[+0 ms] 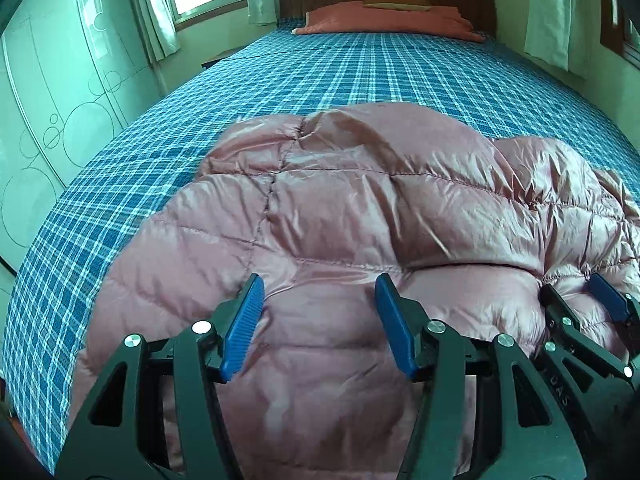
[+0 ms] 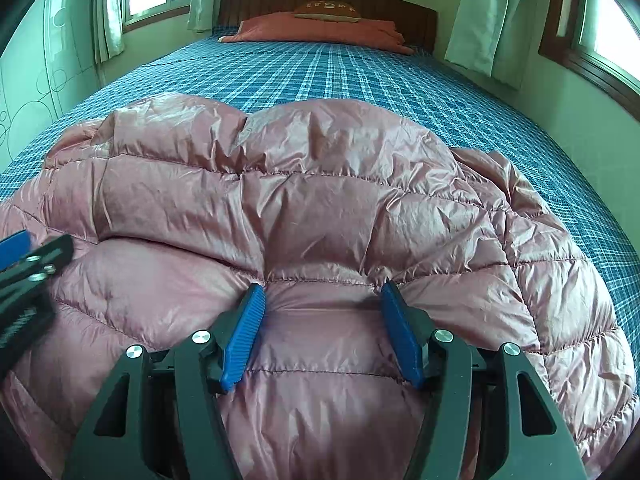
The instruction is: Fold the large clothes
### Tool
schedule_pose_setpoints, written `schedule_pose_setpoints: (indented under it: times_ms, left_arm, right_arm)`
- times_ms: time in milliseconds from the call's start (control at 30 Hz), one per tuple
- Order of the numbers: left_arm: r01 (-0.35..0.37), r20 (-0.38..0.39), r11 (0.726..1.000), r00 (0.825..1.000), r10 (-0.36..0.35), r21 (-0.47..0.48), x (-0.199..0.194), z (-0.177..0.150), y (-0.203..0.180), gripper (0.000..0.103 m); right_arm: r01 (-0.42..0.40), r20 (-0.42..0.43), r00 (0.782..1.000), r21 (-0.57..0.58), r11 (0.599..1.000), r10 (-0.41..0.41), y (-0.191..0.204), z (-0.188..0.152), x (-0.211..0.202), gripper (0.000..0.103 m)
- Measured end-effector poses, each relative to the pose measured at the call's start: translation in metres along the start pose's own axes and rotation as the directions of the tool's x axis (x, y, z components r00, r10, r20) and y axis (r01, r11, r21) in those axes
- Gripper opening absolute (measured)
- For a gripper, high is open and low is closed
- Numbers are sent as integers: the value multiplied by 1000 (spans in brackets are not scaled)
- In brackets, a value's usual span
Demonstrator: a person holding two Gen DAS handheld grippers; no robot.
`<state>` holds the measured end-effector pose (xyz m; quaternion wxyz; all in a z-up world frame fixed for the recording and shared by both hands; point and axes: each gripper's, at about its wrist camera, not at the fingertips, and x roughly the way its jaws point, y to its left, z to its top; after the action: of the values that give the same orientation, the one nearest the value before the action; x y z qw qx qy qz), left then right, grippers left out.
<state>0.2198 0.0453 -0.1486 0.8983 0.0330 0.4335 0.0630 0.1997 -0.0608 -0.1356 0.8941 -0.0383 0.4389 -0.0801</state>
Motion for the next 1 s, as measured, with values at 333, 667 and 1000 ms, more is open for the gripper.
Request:
schedule_pose_setpoints:
  times_ms: [333,667,1000]
  left_arm:
    - [78,-40,965,995,-91,-250,-28,-30,104,64]
    - [299,-78,827,923,-378,-476,7,-48,151,75]
    - [410,-41,758,867,-496,-507,20,-47,148,76]
  right_arm:
    - [-4,3,1000,4,1000,4,1,-1,-3,60]
    - [-6,5,1000,7,1000,6,0,0,-4,60]
    - [-5,5,1000,7,1000,5,0,1,-4,60]
